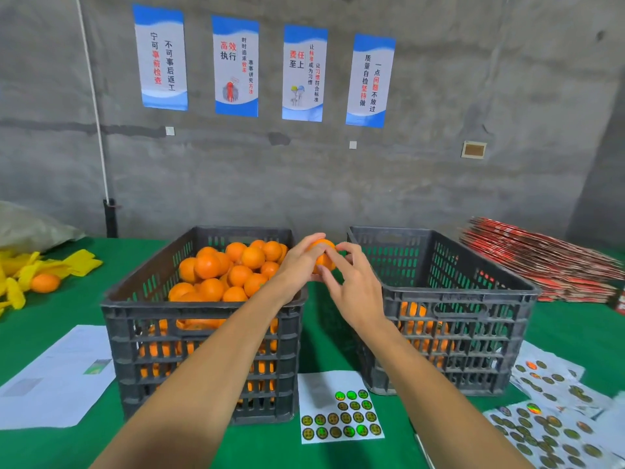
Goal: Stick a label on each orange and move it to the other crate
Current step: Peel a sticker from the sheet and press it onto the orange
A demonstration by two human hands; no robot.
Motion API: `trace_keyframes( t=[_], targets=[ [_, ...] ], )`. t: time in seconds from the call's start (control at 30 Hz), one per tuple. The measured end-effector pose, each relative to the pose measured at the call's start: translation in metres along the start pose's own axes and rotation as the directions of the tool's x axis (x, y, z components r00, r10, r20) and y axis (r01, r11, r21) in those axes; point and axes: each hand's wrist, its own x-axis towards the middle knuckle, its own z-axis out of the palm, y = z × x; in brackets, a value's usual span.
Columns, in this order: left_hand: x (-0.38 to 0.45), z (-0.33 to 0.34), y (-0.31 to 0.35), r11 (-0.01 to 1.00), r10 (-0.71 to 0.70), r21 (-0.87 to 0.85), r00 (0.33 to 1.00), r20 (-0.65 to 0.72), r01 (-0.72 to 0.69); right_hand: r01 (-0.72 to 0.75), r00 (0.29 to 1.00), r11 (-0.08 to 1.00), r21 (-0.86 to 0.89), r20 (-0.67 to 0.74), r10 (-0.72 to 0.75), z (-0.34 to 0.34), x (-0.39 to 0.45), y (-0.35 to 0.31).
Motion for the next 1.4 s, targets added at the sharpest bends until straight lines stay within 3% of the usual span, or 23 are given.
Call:
trace_keyframes(
  t=[0.1,0.3,0.4,0.47,0.6,0.67,0.77,0.9,0.97,1.23,1.4],
  targets=[
    [-0.001,-0.001,-0.002,0.999,0.029,0.042,1.000,-0.005,-0.029,-0.108,0.994,0.979,0.175,0.038,0.103,-0.002,0.000,0.001],
    [-0.008,-0.001,-0.002,0.952,0.126,0.264,0.985,0.120,-0.154,-0.054,0.989,0.993,0.108,0.145,0.038,-0.013,0.001,0.010],
    [-0.008,0.001,-0.001,0.964,0.115,0.218,0.979,0.168,-0.151,0.042,0.989,0.997,0.072,0.136,-0.051,-0.022,0.001,0.024],
    [-0.006,0.004,-0.001,0.969,0.105,0.204,0.978,0.180,-0.142,0.027,0.991,0.998,0.048,0.126,-0.032,-0.028,0.000,0.035],
    [0.011,-0.003,-0.008,0.942,0.156,0.297,0.987,0.029,-0.158,-0.153,0.981,0.988,-0.011,0.117,0.153,-0.037,0.004,0.058],
    [0.023,-0.022,-0.018,0.850,0.140,0.517,0.989,-0.040,-0.099,-0.281,0.954,0.959,-0.040,0.097,0.283,-0.045,0.008,0.076],
    [0.042,-0.052,-0.035,0.517,-0.055,0.851,0.996,-0.076,0.094,-0.487,0.871,0.873,-0.028,0.064,0.487,-0.055,0.016,0.095],
    [0.047,-0.066,-0.039,0.277,-0.457,0.944,0.889,-0.036,0.180,-0.585,0.807,0.811,-0.029,0.077,0.585,-0.053,0.029,0.098],
    [0.047,-0.068,-0.039,0.222,-0.539,0.958,0.842,-0.032,0.179,-0.595,0.800,0.802,-0.049,0.058,0.597,-0.050,0.029,0.100],
    [0.067,-0.077,-0.048,0.210,-0.372,0.966,0.926,-0.061,0.148,-0.547,0.831,0.832,-0.092,0.062,0.553,-0.044,0.023,0.101],
    [0.073,-0.073,-0.047,0.358,-0.104,0.929,0.993,-0.058,0.092,-0.527,0.842,0.844,-0.103,0.069,0.534,-0.047,0.020,0.099]
  ],
)
